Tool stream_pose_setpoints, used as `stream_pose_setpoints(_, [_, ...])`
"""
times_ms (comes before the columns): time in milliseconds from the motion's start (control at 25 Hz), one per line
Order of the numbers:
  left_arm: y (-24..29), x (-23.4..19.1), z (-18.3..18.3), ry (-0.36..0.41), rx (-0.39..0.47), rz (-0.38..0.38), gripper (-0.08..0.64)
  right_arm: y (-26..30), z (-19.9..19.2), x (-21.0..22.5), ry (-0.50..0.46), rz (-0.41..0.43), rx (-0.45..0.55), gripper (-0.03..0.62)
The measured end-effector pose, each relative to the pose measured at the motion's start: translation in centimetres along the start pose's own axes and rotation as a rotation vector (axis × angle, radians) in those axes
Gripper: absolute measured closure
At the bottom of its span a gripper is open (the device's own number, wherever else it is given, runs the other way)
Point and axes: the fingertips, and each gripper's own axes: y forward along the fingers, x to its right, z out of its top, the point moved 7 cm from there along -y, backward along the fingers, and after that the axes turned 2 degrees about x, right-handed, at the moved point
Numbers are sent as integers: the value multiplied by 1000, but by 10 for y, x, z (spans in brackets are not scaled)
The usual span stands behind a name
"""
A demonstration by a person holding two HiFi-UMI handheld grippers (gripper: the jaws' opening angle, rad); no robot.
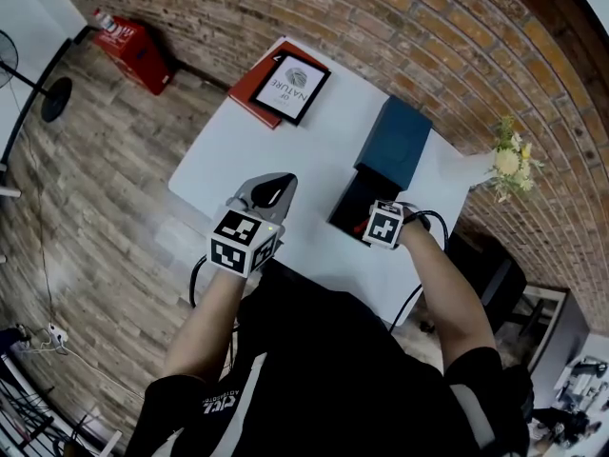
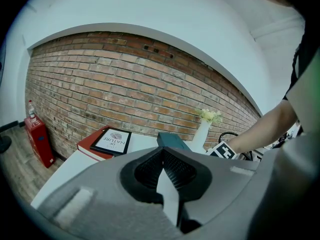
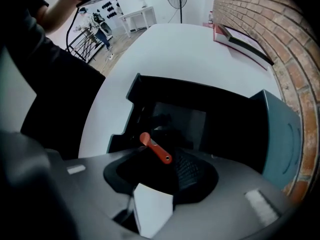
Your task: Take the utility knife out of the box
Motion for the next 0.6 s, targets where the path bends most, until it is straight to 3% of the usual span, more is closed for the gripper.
stream_pose_setpoints(80, [1, 0, -1, -3, 0, -2, 552, 2, -2, 1, -12, -38, -2, 479])
stream_pose_setpoints(200, [1, 1, -2, -5, 3, -4, 552, 3, -4, 1, -4, -81, 13, 486])
stream_pose_setpoints(360, [1, 0, -2, -3, 0, -5, 552, -2, -1, 10, 124, -146, 102, 528])
stream_pose_setpoints(440, [2, 1, -1, -3, -1, -6, 552, -4, -1, 13, 160, -157, 117, 528])
stream_pose_setpoints(600, [3, 4, 0, 0, -6, -9, 552, -2, -1, 9, 131, -174, 100, 509])
